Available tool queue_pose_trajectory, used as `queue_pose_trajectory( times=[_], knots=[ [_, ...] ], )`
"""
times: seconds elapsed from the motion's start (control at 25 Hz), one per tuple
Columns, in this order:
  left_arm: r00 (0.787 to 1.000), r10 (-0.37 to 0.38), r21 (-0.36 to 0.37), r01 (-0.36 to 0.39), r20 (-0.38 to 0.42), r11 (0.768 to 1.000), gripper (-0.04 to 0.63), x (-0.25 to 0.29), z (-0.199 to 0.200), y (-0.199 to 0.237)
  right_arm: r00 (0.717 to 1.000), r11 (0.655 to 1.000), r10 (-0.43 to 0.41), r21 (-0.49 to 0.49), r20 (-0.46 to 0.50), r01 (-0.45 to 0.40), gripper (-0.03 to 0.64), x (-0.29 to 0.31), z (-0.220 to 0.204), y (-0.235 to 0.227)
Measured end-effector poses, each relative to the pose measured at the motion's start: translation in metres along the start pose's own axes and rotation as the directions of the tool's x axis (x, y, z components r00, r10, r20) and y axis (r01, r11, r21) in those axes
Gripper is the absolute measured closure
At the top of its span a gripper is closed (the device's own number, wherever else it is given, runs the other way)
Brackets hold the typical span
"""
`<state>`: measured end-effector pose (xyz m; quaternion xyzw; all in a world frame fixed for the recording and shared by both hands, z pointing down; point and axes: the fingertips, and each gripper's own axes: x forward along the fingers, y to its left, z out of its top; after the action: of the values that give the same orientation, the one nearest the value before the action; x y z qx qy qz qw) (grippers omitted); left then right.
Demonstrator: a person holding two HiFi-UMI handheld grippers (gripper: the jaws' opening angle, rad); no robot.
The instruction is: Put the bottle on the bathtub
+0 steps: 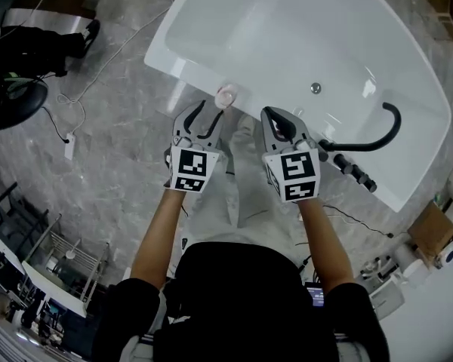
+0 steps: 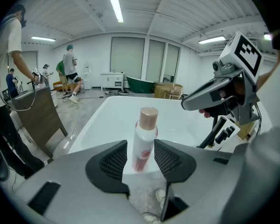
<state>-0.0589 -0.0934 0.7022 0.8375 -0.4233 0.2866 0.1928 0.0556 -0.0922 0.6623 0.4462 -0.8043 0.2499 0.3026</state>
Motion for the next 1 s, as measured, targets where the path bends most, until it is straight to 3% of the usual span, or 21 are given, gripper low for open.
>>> queue_pose_trajectory(
  times=[0.44, 0.6, 1.0],
  knots=[
    [0.997, 0.035, -0.014, -0.034, 0.075, 0.999, 0.512, -0.059, 0.067, 0.014, 0.994, 0.997, -0.005, -0.082, 0.109, 0.014, 0.592, -0.039, 0.075, 0.022],
    [0.991, 0.030, 0.014, -0.032, 0.127, 0.999, 0.561, -0.083, 0.110, 0.008, 0.987, 0.995, -0.022, -0.090, 0.159, 0.037, 0.592, -0.064, 0.101, 0.022],
    [0.961, -0.010, -0.028, 0.019, 0.276, 0.999, 0.581, -0.142, 0.217, -0.003, 0.951, 0.989, -0.066, -0.103, 0.301, 0.101, 0.592, -0.121, 0.165, 0.020]
  ],
)
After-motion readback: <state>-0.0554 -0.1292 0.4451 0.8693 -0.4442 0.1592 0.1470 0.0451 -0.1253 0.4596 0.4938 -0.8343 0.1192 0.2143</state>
